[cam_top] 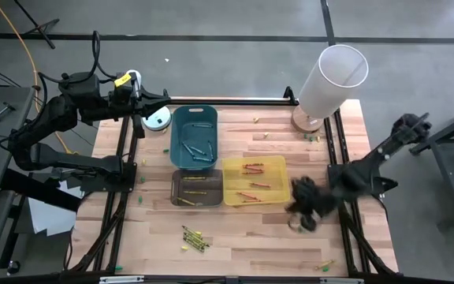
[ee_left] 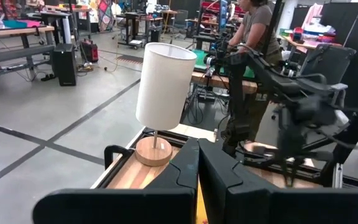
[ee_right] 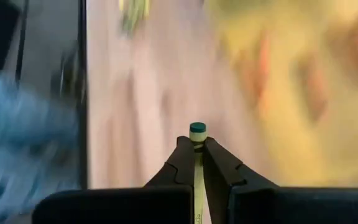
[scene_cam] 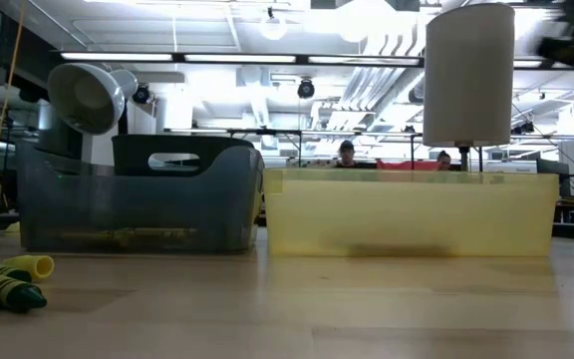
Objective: Sort crayons
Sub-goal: Move the green crayon to the bottom left of the table
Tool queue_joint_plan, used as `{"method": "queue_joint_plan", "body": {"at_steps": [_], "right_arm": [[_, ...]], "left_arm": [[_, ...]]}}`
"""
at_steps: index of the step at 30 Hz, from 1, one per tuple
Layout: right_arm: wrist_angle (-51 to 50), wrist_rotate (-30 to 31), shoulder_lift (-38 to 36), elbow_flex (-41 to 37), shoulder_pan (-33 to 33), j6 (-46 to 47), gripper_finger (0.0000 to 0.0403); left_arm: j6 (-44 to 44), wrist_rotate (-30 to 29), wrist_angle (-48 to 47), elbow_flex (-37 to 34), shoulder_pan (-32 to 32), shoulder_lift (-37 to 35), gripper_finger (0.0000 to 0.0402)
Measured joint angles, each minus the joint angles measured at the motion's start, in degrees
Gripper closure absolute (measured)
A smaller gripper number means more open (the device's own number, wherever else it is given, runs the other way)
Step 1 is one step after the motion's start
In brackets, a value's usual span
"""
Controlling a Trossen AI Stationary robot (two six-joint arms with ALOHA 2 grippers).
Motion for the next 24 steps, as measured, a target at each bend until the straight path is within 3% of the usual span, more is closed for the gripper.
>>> {"method": "queue_joint_plan", "body": {"at_steps": [3,6,11,14,17,24], "right_arm": [[7.3,-0.3,-1.1,0.0,-9.5,-12.8,0.0403],[16.5,-5.9,0.0,0.1,-17.3,-23.9,0.0403],[31.5,-14.9,5.8,0.2,-23.7,-32.6,0.0403],[35.5,-19.6,11.0,1.8,-23.9,-33.2,0.0403],[32.2,-23.0,17.2,7.9,-22.5,-32.5,0.0403],[22.7,-22.1,35.3,29.1,-18.6,-22.5,0.0403]], "left_arm": [[0.0,0.0,0.0,0.0,0.0,0.0,0.0401],[-0.2,0.0,0.0,0.0,0.0,0.0,0.0401],[-3.1,0.0,0.0,0.0,0.0,0.0,0.0401],[-3.5,0.0,0.0,0.0,0.0,0.0,0.0402],[-2.4,0.0,0.1,0.0,0.0,0.0,0.0402],[2.1,0.0,0.1,0.0,0.0,0.0,0.0401]]}}
